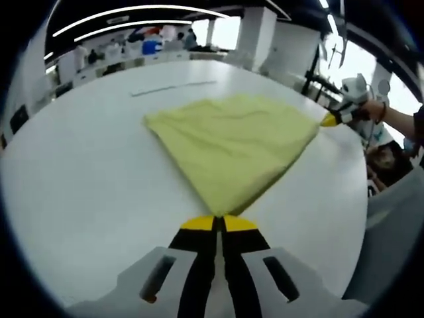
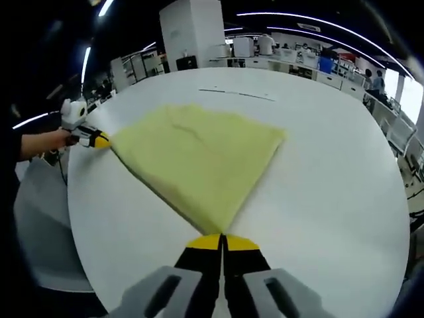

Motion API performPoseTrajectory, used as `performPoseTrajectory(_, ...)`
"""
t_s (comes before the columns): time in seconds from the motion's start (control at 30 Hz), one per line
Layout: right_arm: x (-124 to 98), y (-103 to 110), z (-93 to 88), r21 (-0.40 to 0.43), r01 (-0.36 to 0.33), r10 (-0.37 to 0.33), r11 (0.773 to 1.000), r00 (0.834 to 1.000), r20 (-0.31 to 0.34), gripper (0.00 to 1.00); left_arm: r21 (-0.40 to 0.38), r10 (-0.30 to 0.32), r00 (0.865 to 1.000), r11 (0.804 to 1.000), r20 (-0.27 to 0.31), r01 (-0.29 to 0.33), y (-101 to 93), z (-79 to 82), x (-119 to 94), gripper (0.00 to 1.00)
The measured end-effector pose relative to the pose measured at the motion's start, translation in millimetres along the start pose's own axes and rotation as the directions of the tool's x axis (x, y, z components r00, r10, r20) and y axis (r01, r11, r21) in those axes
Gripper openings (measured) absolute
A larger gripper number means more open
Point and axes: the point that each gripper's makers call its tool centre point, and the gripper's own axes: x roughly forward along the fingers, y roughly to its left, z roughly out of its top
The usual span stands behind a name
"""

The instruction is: Fold the garment on the visible template until the final outline fits inside the template.

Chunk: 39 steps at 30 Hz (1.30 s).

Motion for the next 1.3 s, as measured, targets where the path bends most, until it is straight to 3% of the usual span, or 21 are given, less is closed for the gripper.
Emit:
performPoseTrajectory(0.8,-9,20,-16.6,0.015,-0.022,0.022,1.0,1.0,-0.015,0.0,-0.009,-0.001,1.0,1.0,-0.019,0.001,-12.6,-21.2,-21,0.0)
performPoseTrajectory(1.07,-10,21,-17.6,0.036,-0.013,0.013,0.999,1.0,-0.009,0.0,-0.015,0.006,1.0,1.0,-0.021,-0.006,-13.8,-21.4,-22,0.0)
performPoseTrajectory(1.23,-9,23,-14.0,0.069,-0.016,0.015,0.998,1.0,0.02,0.0,-0.057,0.014,1.0,0.998,-0.021,-0.015,-13.1,-21.9,-23,0.01)
performPoseTrajectory(1.3,-9,23,-13.6,0.091,-0.009,0.007,0.996,1.0,0.025,0.0,-0.113,0.014,1.0,0.993,-0.025,-0.017,-12.7,-24.1,-24,0.02)
